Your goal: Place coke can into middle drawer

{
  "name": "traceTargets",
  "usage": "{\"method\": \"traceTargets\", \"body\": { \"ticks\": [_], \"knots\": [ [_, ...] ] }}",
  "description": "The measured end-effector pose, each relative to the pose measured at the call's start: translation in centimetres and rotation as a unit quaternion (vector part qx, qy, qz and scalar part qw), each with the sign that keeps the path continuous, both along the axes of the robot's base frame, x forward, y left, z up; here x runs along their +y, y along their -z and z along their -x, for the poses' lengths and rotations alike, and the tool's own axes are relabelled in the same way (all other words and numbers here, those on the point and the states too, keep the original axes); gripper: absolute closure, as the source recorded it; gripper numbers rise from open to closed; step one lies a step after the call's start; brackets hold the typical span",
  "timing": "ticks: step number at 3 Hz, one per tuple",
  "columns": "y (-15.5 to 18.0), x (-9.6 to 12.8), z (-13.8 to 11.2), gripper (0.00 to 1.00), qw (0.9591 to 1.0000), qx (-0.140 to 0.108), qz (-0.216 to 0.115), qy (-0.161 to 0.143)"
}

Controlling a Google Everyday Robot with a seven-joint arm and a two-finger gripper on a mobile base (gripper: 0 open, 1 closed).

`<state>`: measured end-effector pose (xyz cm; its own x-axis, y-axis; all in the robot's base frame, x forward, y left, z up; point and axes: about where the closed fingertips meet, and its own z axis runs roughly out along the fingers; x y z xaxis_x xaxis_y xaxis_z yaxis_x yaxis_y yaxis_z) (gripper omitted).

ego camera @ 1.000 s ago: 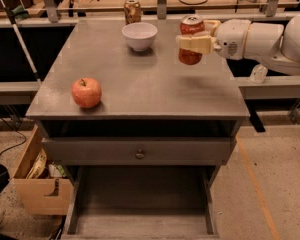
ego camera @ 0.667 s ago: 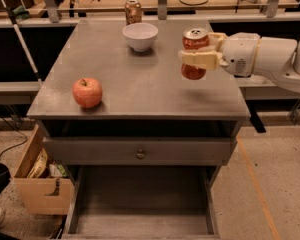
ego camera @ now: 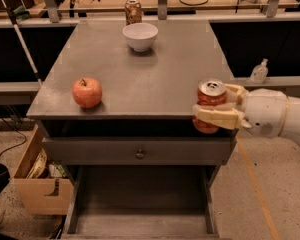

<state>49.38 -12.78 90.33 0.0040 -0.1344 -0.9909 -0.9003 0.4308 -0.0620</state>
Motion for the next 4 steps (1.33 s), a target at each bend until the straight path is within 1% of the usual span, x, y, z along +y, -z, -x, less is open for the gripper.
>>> {"method": "traceTargets", "body": {
  "ticks": [1,2,3,4],
  "knots": [
    [5.0,-2.8,6.7,1.00,0.9993,0.029,-0.022,-0.008],
    [11.6,-4.9,10.6,1.00,0.9974,0.055,-0.045,-0.010],
    [11.5,-4.9,10.6,1.00,0.9974,0.055,-0.045,-0.011],
    [13.3,-2.1,10.4,1.00,0.9985,0.043,-0.023,-0.026]
  ]
}}
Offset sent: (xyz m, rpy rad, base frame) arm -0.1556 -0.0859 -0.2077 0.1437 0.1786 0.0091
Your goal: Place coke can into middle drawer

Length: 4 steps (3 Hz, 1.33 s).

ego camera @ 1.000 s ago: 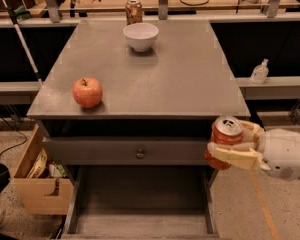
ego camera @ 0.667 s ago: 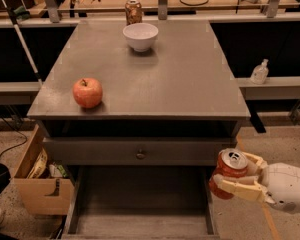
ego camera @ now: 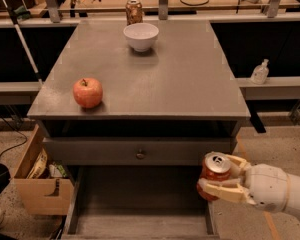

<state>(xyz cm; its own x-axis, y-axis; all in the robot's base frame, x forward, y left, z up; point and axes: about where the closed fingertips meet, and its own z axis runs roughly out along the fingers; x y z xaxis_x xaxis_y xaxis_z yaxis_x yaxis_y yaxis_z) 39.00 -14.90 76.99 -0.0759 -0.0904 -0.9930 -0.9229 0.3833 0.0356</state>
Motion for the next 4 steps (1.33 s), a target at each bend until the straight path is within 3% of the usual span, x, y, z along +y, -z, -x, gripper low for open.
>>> {"method": "traceTargets", "body": {
  "ticks": [2,4],
  "knots": [
    [8.7,11.0,-0.2,1.00,0.9971,-0.031,-0.017,-0.068],
    [17.8,21.0,-2.1,1.00,0.9866,-0.043,0.010,-0.157]
  ]
}}
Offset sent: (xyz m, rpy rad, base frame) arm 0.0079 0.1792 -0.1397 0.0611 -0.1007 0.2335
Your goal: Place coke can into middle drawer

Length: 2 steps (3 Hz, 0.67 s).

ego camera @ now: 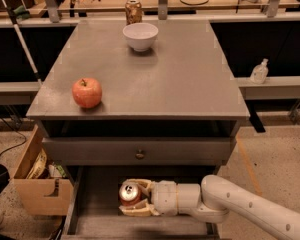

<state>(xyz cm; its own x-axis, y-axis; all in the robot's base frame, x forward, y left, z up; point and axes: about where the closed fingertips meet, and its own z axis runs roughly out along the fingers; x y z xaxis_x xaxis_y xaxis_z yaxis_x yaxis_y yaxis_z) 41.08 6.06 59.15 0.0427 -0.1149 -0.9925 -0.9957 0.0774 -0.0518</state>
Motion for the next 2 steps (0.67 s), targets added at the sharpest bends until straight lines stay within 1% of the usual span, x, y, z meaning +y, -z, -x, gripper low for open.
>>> {"method": "traceTargets", "body": {
  "ticks": [1,2],
  "knots": [
    [0.0,0.0,0.0,1.00,1.0000,0.000,0.000,0.000],
    [3.5,0.7,-0.9,1.00,0.9999,0.014,-0.005,0.008]
  ]
}}
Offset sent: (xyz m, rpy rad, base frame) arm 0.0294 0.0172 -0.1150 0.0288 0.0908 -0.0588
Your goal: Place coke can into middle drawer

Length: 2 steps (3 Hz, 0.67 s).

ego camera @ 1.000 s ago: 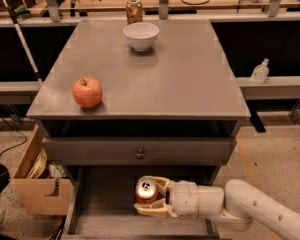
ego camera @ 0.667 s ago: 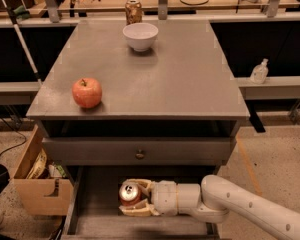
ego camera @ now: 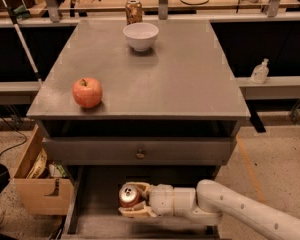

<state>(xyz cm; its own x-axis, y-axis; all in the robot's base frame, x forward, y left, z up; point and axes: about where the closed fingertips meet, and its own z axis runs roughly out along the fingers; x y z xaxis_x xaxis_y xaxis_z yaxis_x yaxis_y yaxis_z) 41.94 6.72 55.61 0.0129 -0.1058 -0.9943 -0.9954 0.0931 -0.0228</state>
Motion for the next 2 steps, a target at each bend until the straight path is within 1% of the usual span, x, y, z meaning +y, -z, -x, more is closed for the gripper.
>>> {"method": "traceTargets", "body": {
  "ticks": [1,2],
  "knots": [
    [5.1,1.2,-1.7,1.00,0.9999,0.008,-0.013,0.003],
    [9.3,2.6,-3.4,1.00,0.9998,0.007,-0.018,0.001]
  ]
}}
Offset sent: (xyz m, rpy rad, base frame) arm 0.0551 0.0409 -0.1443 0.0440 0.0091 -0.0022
